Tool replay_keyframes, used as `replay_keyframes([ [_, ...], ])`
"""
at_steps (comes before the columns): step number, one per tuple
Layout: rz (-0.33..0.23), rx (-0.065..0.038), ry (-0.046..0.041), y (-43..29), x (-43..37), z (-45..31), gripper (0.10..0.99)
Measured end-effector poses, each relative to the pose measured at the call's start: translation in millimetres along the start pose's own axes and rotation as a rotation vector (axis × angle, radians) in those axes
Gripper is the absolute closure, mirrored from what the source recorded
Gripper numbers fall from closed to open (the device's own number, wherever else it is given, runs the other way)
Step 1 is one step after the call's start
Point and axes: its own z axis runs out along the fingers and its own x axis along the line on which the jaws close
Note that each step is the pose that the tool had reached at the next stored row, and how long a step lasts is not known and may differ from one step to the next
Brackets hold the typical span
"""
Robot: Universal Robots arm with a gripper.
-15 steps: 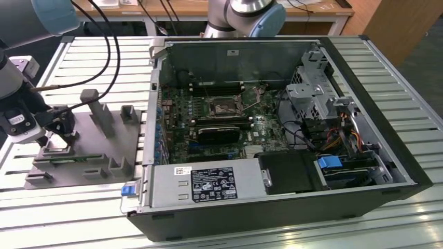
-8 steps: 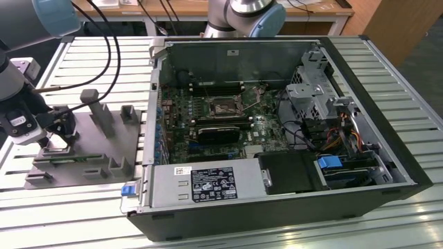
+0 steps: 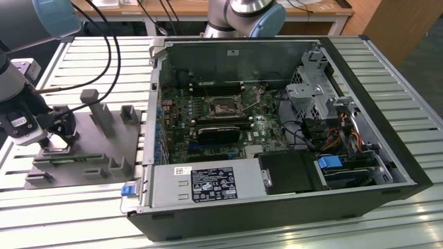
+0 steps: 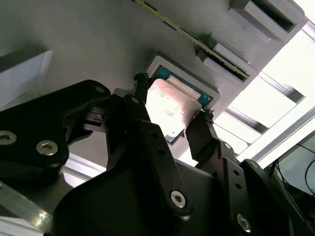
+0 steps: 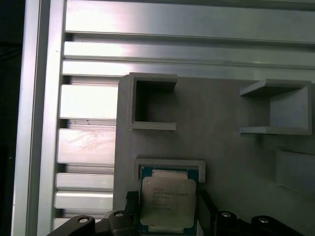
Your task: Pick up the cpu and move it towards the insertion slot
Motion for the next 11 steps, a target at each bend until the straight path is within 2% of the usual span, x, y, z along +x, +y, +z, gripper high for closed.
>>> replay_keyframes([
  [11, 0.004, 0.000, -0.0003, -0.1, 0.1, 3.9, 0.498],
])
